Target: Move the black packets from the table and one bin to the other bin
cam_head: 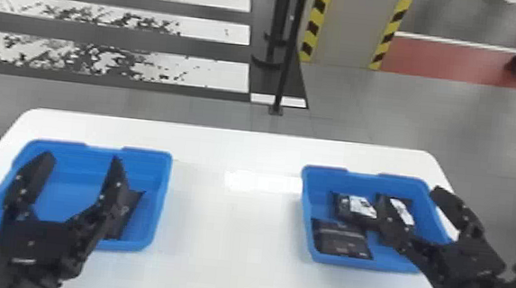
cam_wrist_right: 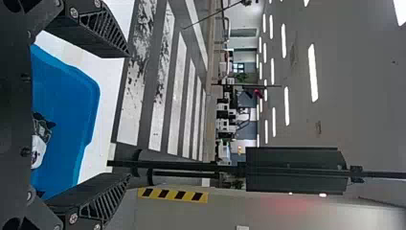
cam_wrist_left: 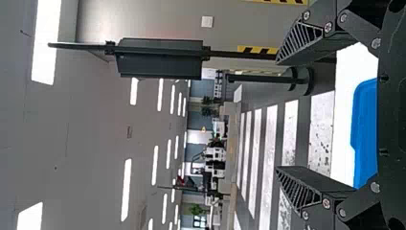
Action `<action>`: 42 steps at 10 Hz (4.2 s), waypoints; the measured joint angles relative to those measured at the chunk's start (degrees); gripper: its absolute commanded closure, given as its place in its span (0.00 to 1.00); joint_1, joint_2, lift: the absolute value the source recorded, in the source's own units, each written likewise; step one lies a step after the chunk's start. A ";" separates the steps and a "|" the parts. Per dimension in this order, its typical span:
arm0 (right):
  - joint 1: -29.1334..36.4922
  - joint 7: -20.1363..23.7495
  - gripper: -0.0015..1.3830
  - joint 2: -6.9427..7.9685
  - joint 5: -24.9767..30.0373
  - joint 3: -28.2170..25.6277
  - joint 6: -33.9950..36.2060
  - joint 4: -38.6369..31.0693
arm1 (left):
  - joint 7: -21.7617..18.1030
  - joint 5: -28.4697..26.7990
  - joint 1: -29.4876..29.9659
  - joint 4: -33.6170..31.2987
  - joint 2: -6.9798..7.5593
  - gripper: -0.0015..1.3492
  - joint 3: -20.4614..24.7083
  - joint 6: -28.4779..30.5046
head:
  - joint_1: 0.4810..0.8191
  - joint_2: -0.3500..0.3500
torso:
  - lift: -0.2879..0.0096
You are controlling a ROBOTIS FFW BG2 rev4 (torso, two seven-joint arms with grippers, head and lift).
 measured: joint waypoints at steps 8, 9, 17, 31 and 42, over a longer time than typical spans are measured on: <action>0.45 -0.36 0.10 0.29 -2.41 0.37 -1.69 1.24 | -7.83 -1.57 -6.82 0.00 0.04 0.21 6.20 21.25 | 0.63 0.42 | 0.60; 0.29 -0.36 0.10 0.10 -2.68 1.17 -1.69 1.42 | -11.33 -4.37 -10.11 0.00 0.20 0.21 8.03 29.04 | 0.63 0.45 | 0.60; -1.40 -0.27 0.10 -1.10 -4.52 6.08 -0.60 3.35 | -22.65 -11.96 -25.99 7.25 3.81 0.25 10.52 71.34 | 0.63 0.61 | 0.60; -1.15 -0.27 0.10 -1.20 -6.51 6.60 -0.56 5.04 | -22.11 -11.38 -28.40 13.82 3.38 0.90 7.66 64.98 | 0.63 0.55 | 0.60; -19.82 16.84 0.10 -8.16 -12.93 7.80 36.21 -7.35 | -22.16 8.52 -6.93 -3.01 1.44 0.90 2.17 15.13 | 0.63 0.54 | 0.60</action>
